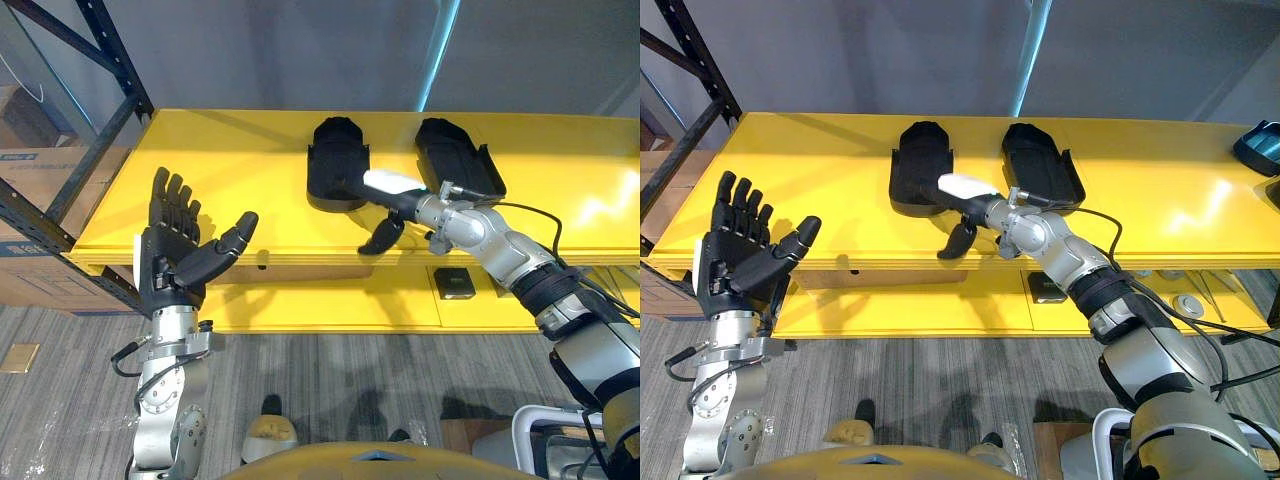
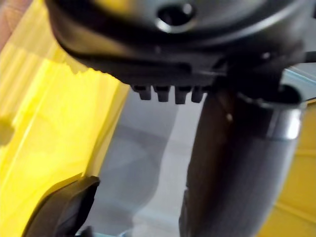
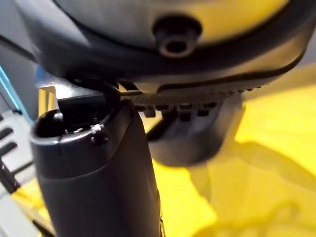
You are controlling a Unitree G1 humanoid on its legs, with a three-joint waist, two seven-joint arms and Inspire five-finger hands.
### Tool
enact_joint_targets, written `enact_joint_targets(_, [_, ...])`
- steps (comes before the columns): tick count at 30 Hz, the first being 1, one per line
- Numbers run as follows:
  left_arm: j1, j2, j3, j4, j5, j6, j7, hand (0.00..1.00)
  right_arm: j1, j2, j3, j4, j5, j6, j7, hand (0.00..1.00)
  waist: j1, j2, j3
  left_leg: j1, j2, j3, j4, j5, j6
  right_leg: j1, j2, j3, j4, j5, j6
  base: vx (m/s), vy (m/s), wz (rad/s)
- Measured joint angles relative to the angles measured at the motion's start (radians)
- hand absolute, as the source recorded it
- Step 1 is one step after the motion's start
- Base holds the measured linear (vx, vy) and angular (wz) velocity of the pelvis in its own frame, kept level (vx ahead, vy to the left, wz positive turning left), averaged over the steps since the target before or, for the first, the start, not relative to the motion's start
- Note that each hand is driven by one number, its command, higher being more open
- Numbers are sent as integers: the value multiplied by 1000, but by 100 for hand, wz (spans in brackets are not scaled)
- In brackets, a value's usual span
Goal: Walk over and take three plastic housings, then place them on the shelf
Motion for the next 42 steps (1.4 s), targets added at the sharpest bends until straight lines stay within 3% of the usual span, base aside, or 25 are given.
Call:
enact_joint_targets(4, [8,0,-17,32,-3,-2,-39,100,29,39,-156,-32,-10,-99,-210,100,-1,11,-7,-1,0,-3,0,0,0,0,0,-3,0,0,0,0,0,0])
enact_joint_targets(8, [7,1,-33,31,-5,-34,-61,100,98,62,-277,-141,-41,-106,-339,100,-2,13,-9,-1,0,-3,0,0,0,1,0,-3,0,0,0,0,0,0])
enact_joint_targets(12, [8,6,-33,31,-15,-50,-71,100,318,159,-474,-381,-43,-97,-443,100,-19,22,-15,-1,0,2,0,-1,0,-3,0,2,0,0,0,0,0,-2])
enact_joint_targets(16, [24,6,-31,15,-17,-62,-69,100,534,232,-620,-615,-8,-55,-444,100,-44,28,-34,-2,3,30,0,-8,-1,-23,2,29,-3,0,0,4,2,-19])
enact_joint_targets(18, [27,4,-23,11,-17,-67,-69,100,708,297,-704,-717,137,-9,-369,100,-76,25,-50,1,5,45,-1,-15,0,-27,4,44,-6,-1,0,18,6,-23])
enact_joint_targets(21, [67,-2,8,-33,-20,-69,-73,100,861,384,-785,-749,217,66,-302,100,-116,19,-63,5,11,82,-1,-26,-4,-43,12,78,-16,2,1,21,5,-34])
enact_joint_targets(24, [73,-13,11,-70,-81,-74,-111,100,1011,452,-879,-749,273,142,-299,100,-143,20,-64,22,20,125,0,-40,-8,-55,22,119,-20,8,6,26,1,-37])
enact_joint_targets(30, [79,-43,-1,-105,-169,-91,-165,100,1140,531,-964,-834,295,162,-314,100,-205,30,-72,74,40,256,3,-69,-24,-96,53,245,-19,16,0,44,8,-62])
enact_joint_targets(34, [30,-41,-45,-97,-169,-91,-136,100,1216,586,-1008,-859,327,160,-337,100,-255,26,-74,125,55,373,4,-96,-41,-125,86,353,-18,24,-8,40,8,-84])
enact_joint_targets(37, [-14,-41,-107,-81,-199,-89,-105,100,1305,642,-1027,-864,346,151,-350,100,-301,25,-74,158,78,477,63,-151,-58,-139,114,443,-18,30,-10,46,13,-98])
enact_joint_targets(42, [-112,-43,-235,-16,-202,-85,-27,100,1415,693,-996,-879,375,137,-342,100,-378,33,-78,162,145,607,189,-238,-85,-176,161,536,-19,38,-13,23,0,-72])
